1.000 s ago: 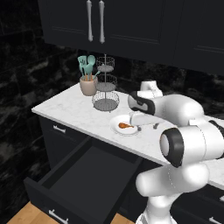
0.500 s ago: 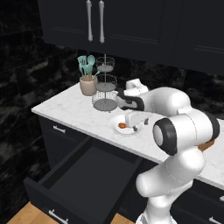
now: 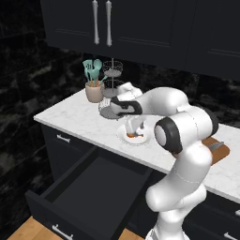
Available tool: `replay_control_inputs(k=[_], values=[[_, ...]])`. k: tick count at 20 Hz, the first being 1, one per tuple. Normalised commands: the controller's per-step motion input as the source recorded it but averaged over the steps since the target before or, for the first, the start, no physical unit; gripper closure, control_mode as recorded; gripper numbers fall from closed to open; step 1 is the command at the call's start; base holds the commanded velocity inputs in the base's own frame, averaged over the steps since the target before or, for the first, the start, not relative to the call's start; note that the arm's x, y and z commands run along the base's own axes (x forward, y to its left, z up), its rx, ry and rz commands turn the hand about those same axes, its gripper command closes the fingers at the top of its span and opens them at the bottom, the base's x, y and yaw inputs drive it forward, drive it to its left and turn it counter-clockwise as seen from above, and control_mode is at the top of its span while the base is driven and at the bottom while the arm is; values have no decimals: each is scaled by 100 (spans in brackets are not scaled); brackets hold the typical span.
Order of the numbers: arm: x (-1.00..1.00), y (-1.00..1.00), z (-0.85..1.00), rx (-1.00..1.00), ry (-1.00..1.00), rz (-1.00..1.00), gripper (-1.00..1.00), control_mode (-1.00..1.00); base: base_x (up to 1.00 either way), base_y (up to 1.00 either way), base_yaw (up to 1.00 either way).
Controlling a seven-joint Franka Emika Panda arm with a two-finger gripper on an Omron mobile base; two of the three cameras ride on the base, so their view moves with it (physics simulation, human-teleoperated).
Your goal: Pick up the knife from the drawer and place it on the cutting board. Then place the meat from the plate to the cutting board.
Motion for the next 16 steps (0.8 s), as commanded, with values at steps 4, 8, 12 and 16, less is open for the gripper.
replay_control_inputs(k=[4, 8, 12, 16], values=[[30, 0, -11, 11, 5, 23, -100, -100, 0, 0, 0], [20, 0, -26, 17, 0, 20, -100, -100, 0, 0, 0], [17, 0, -32, 14, 0, 15, -100, -100, 0, 0, 0], [25, 0, -31, 1, -4, 4, -100, -100, 0, 0, 0]])
